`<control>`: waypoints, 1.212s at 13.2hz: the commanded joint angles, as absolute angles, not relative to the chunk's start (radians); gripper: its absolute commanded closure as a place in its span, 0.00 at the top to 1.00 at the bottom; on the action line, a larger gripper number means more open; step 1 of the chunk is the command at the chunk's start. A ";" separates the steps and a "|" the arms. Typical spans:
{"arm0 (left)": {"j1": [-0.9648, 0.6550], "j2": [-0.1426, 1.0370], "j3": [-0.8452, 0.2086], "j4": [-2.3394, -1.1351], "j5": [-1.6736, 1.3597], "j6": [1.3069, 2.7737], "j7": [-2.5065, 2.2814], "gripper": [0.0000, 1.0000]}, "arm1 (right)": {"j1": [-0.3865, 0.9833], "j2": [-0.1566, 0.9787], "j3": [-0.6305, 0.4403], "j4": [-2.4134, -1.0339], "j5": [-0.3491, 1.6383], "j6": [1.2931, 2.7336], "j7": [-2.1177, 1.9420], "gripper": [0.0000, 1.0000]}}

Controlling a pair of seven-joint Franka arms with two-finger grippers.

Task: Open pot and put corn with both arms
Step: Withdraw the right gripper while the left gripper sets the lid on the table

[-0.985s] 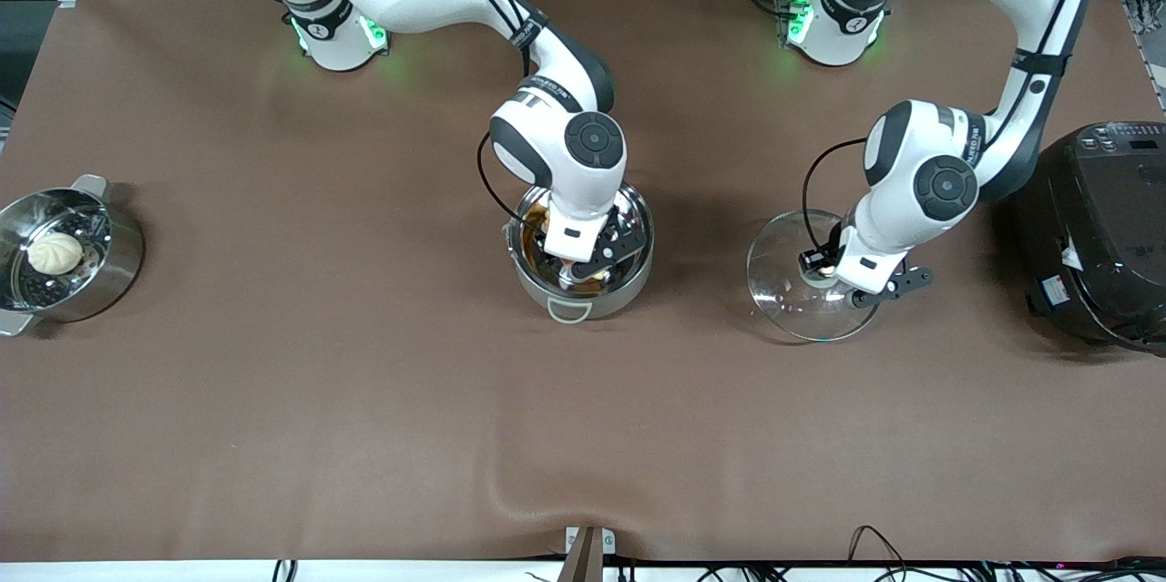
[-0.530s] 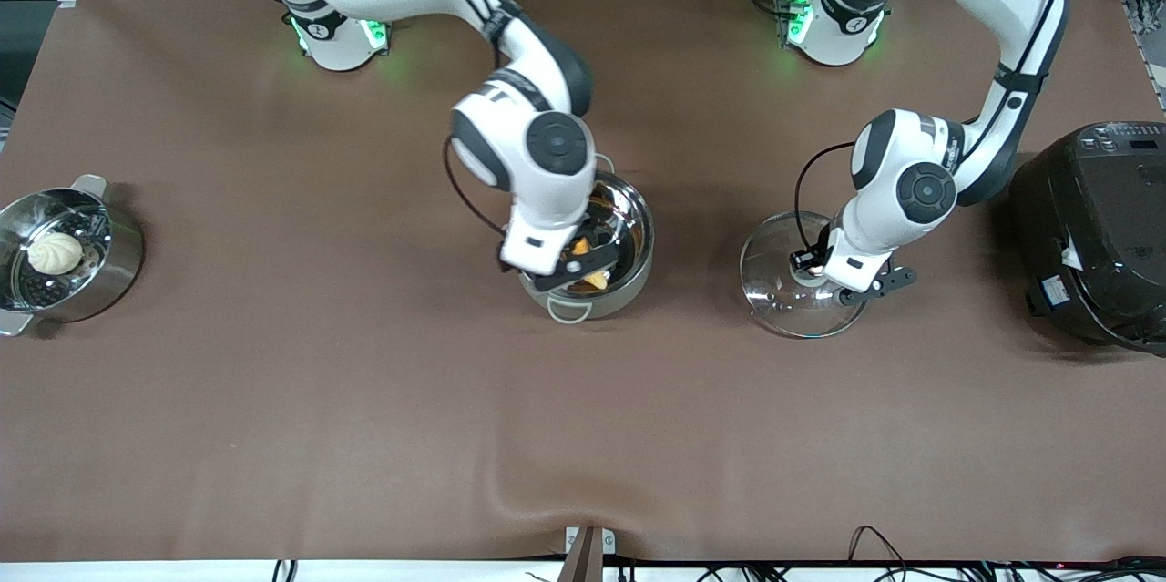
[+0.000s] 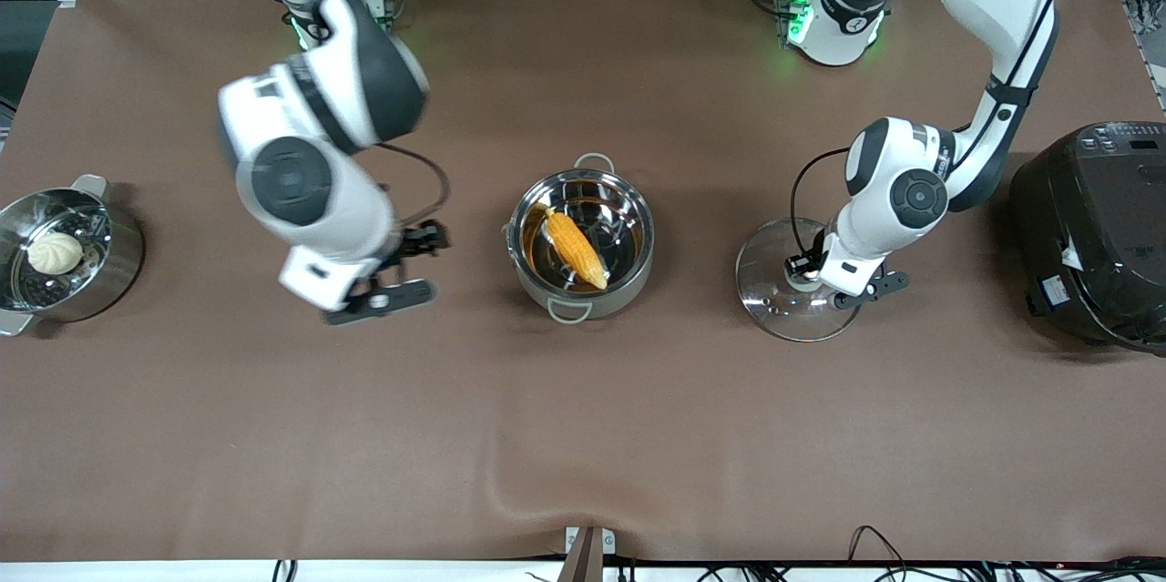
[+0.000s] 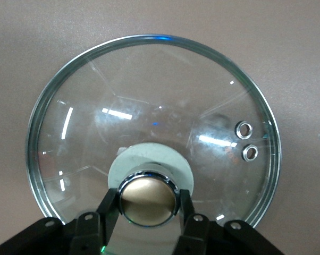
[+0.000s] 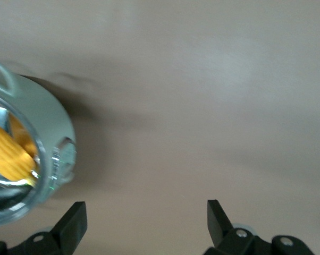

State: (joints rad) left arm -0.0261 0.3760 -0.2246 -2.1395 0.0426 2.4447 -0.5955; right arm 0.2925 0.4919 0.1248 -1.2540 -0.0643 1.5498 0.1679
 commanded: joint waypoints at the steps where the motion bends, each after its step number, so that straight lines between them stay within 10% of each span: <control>1: -0.023 0.387 -0.229 -2.138 0.061 2.474 -0.607 0.00 | 0.194 0.390 0.143 -1.405 -0.052 1.558 0.140 1.00; 4: -0.023 0.377 -0.229 -2.126 0.061 2.468 -0.606 1.00 | 0.079 0.312 0.141 -1.535 -0.052 1.594 0.052 1.00; 11: -0.023 0.247 -0.232 -1.890 0.061 2.079 -0.607 1.00 | -0.040 0.060 0.141 -1.963 -0.051 1.879 -0.053 1.00; 16: -0.014 0.155 -0.230 -1.728 0.063 1.858 -0.598 1.00 | -0.071 -0.015 0.092 -1.953 -0.049 1.842 -0.124 1.00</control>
State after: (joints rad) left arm -0.0215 0.1672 -0.2239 -1.7798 0.0426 1.9362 -0.5954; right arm -0.0593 0.0412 0.1149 -1.9317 -0.0615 1.8468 -0.0987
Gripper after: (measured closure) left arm 0.000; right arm 0.000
